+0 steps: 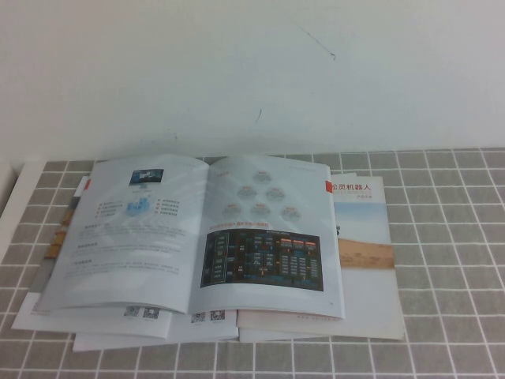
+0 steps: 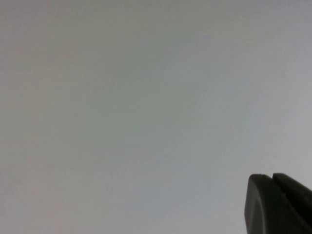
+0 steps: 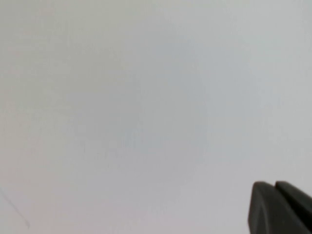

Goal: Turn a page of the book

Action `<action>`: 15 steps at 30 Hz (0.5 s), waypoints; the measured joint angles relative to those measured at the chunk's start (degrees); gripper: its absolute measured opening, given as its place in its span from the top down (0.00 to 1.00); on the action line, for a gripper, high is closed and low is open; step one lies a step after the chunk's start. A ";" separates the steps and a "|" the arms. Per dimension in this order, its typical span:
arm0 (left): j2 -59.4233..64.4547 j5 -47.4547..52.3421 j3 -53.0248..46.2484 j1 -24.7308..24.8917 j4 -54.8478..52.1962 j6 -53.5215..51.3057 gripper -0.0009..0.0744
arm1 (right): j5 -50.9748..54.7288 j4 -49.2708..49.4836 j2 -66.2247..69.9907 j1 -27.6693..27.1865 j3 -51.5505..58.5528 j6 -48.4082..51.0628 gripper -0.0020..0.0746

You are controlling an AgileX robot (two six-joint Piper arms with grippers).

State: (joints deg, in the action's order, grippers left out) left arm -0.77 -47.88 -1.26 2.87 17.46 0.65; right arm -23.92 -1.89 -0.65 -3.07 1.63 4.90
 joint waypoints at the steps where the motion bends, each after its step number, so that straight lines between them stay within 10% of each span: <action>1: 0.00 -1.29 0.00 0.00 -0.32 0.67 0.99 | -2.55 0.00 0.00 0.00 0.00 -0.16 0.98; 7: 0.00 0.04 2.91 0.00 -6.71 3.21 0.99 | -19.50 0.36 0.00 0.00 -0.93 -3.90 0.98; 15: 0.73 20.51 24.98 0.00 -15.78 3.65 0.99 | -5.19 0.80 -0.03 0.00 -21.29 -13.54 0.98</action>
State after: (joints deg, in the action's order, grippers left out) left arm -0.04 -27.37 23.72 2.87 1.68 4.29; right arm -29.11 -1.10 -0.68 -3.07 -19.66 -8.64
